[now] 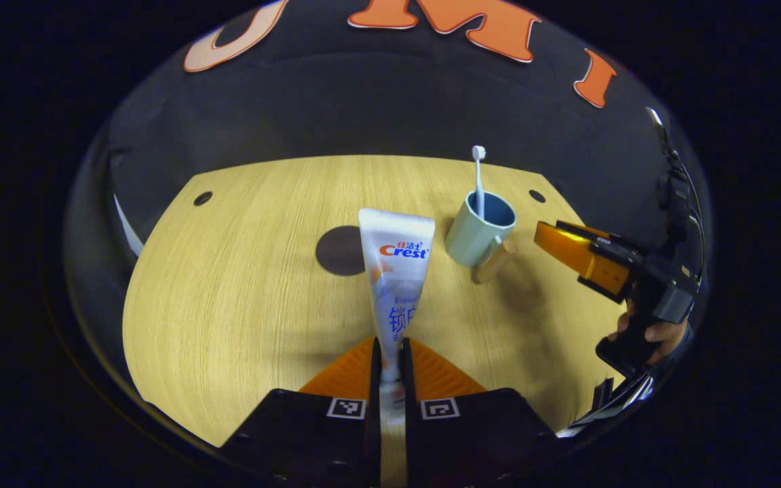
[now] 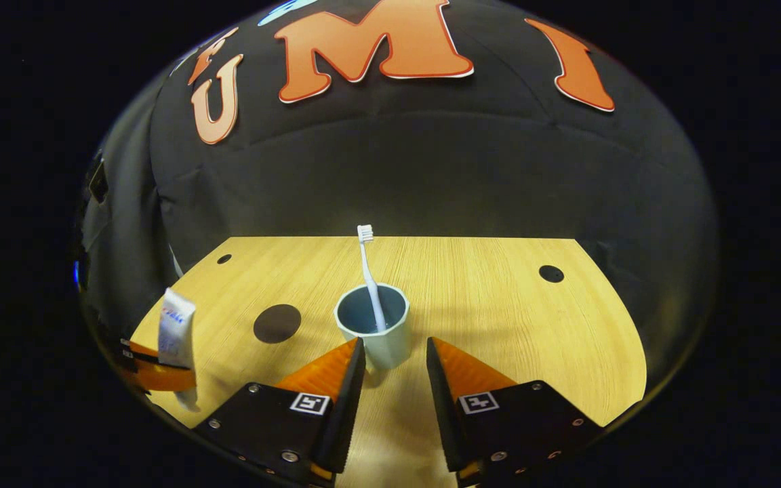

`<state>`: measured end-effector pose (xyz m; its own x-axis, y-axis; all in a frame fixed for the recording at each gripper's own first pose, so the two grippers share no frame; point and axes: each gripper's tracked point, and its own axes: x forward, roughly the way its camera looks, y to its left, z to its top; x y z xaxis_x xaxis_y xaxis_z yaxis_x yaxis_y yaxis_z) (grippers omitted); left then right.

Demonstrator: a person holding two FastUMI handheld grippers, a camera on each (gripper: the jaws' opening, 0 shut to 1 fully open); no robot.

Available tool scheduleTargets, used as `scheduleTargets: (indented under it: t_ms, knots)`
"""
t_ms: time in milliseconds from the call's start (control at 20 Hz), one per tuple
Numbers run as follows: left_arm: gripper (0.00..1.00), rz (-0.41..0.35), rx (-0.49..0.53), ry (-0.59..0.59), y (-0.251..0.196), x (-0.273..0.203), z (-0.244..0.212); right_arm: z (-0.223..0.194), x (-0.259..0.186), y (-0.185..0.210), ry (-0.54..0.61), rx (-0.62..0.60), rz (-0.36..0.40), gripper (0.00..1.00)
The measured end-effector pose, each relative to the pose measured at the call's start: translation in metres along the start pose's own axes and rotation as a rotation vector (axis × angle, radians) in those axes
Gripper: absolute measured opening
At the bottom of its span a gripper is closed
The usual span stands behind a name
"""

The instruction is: Put the toothbrush and toothpaste on the desktop into the cup, then pick up the cup and place it on the coaster on the desktop.

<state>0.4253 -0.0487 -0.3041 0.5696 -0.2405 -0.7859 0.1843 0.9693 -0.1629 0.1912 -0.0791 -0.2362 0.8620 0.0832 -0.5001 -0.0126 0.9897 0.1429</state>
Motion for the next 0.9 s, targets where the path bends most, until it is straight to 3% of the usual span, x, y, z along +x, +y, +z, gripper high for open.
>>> scheduleTargets:
  t_ms: [50, 100, 150, 250, 600, 700, 750, 900]
  knots:
    - [0.15, -0.006, 0.02, -0.037, -0.004, 0.007, 0.01, -0.001, -0.008, -0.001, 0.003, 0.004, -0.001, 0.58]
    - [0.15, -0.015, 0.037, -0.078, -0.008, 0.008, 0.021, -0.004, -0.015, -0.002, 0.008, 0.009, -0.003, 0.54]
    - [0.15, -0.024, 0.049, -0.115, -0.013, 0.013, 0.031, -0.009, -0.023, -0.003, 0.019, 0.015, -0.006, 0.6]
    - [0.14, -0.05, 0.056, -0.191, -0.024, 0.017, 0.053, -0.019, -0.036, -0.007, 0.04, 0.028, -0.019, 0.63]
    - [0.14, -0.118, 0.035, -0.469, -0.07, 0.034, 0.128, -0.049, -0.071, -0.023, 0.097, 0.049, -0.061, 0.63]
    - [0.14, -0.11, 0.036, -0.534, -0.079, 0.036, 0.146, -0.054, -0.077, -0.027, 0.111, 0.063, -0.065, 0.63]
    - [0.14, -0.101, 0.043, -0.555, -0.084, 0.038, 0.153, -0.058, -0.079, -0.028, 0.127, 0.07, -0.064, 0.67]
    - [0.14, -0.09, 0.05, -0.624, -0.096, 0.049, 0.172, -0.066, -0.085, -0.035, 0.15, 0.054, -0.072, 0.63]
